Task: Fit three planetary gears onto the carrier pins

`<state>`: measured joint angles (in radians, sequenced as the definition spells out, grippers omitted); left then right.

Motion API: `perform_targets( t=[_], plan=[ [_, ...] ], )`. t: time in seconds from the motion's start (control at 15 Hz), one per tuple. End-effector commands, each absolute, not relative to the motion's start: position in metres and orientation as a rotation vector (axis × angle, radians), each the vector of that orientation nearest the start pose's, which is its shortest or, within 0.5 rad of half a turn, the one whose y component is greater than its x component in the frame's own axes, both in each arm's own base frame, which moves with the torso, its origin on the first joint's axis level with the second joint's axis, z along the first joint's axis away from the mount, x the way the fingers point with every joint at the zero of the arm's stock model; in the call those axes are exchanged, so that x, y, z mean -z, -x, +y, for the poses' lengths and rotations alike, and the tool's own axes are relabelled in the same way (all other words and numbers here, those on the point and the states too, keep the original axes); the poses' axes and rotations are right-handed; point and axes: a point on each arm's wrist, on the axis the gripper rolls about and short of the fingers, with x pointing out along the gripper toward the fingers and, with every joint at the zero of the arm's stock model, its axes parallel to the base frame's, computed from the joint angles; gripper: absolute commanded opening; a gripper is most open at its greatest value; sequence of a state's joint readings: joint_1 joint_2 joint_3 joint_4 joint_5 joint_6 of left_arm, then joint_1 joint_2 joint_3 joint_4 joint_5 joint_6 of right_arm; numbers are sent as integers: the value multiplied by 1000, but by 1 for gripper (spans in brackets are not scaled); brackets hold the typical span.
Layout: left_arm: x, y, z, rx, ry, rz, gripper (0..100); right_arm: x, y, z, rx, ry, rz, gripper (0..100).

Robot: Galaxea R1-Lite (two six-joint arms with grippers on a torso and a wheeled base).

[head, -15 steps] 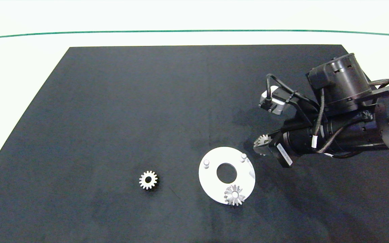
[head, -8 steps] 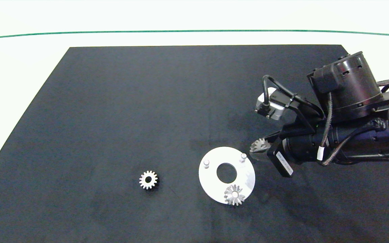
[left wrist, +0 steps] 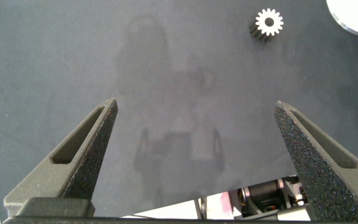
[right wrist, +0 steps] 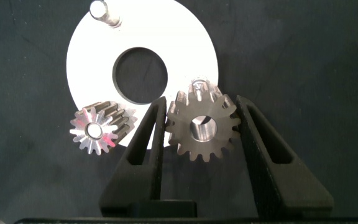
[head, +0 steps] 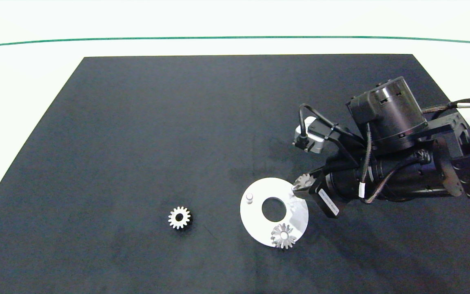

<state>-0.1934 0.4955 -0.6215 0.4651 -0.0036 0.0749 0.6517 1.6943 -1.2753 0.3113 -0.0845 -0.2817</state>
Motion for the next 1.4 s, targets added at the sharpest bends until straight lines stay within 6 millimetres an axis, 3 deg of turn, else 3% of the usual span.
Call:
perform_targets(
  t=[0.07,1.4],
  plan=[
    [-205,4,1,207,-106,331,100,-223,-247,188,-639,540,624,13],
    [-207,4,1,210,-106,329,100,-213,-261,196,-634,537,640,13]
  ],
)
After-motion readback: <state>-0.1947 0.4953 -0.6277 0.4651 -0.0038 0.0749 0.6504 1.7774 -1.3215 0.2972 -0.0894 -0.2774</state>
